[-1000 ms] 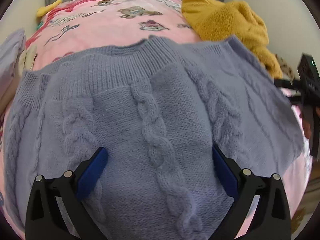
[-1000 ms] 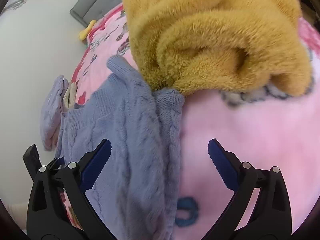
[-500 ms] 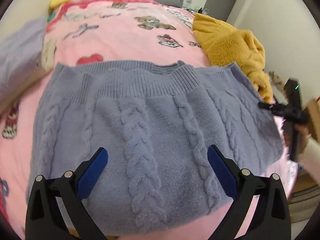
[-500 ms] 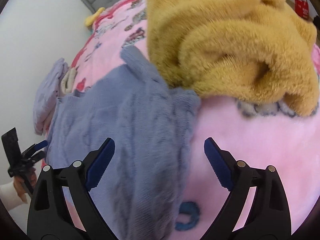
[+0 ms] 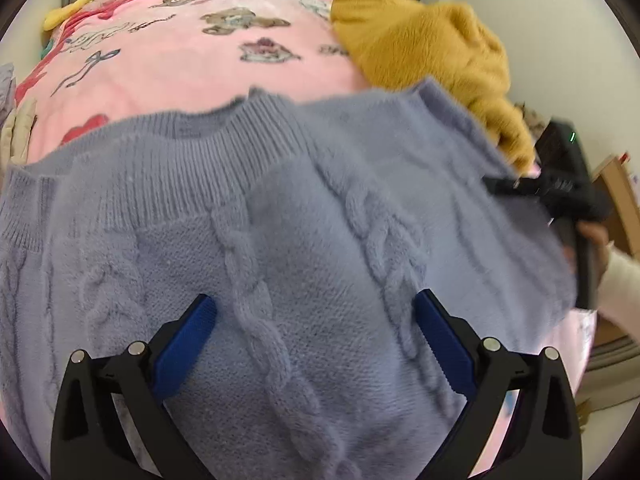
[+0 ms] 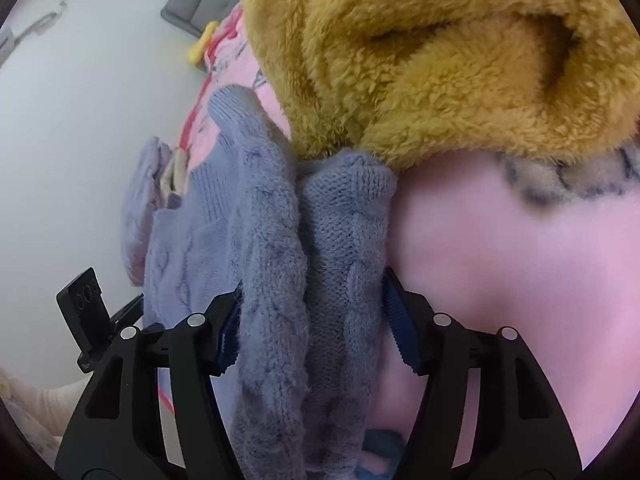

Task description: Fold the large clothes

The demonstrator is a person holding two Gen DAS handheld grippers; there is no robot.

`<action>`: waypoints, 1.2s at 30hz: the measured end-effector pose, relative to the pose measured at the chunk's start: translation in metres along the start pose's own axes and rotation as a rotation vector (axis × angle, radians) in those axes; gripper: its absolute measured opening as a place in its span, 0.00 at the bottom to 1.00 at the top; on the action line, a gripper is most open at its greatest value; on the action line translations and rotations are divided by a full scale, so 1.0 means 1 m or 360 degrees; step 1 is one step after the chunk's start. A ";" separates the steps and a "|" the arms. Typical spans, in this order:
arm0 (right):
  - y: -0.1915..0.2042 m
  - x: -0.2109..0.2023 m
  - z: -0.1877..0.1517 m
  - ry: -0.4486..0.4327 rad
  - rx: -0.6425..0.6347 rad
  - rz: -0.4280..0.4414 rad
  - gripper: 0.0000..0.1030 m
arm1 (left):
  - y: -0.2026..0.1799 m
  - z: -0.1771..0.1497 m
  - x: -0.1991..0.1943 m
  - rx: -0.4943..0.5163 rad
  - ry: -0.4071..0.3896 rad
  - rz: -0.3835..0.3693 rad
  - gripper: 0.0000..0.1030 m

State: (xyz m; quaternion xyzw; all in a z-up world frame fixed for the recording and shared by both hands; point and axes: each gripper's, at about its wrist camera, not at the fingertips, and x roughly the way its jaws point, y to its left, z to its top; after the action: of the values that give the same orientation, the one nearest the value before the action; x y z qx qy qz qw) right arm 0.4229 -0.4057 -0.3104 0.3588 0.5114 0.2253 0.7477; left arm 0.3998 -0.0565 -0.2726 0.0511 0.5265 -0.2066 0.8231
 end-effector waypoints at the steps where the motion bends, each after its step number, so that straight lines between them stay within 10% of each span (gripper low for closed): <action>1: 0.003 0.002 0.000 0.0013 -0.0021 -0.0016 0.58 | -0.002 -0.002 0.002 0.0032 -0.0005 0.0016 0.95; 3: 0.010 0.007 0.002 0.0020 -0.0036 -0.0025 0.39 | -0.005 -0.005 0.003 0.0078 -0.0010 0.0040 0.95; 9: 0.043 -0.002 -0.004 -0.0078 -0.0167 -0.0041 0.28 | -0.002 -0.003 0.004 0.0042 -0.0006 0.0020 0.95; 17: 0.149 -0.038 -0.009 -0.0151 -0.0390 -0.0112 0.24 | 0.000 -0.006 0.005 0.0018 -0.0053 0.0027 0.95; 21: 0.196 -0.053 -0.002 -0.0113 -0.0304 -0.0069 0.24 | 0.018 -0.010 -0.028 -0.0054 -0.0195 -0.0159 0.95; 27: 0.247 -0.050 0.008 -0.0068 -0.0276 -0.0089 0.24 | 0.053 -0.049 -0.049 0.0011 -0.0062 -0.0328 0.93; 36: 0.300 -0.018 0.002 -0.0047 -0.0285 -0.0143 0.24 | 0.038 -0.080 -0.027 0.0070 -0.0254 -0.0108 0.95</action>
State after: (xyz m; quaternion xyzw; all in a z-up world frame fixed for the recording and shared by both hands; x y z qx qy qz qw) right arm 0.4272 -0.2265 -0.0693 0.2706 0.4937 0.2308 0.7936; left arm 0.3378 0.0103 -0.2884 0.0346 0.4560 -0.2494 0.8536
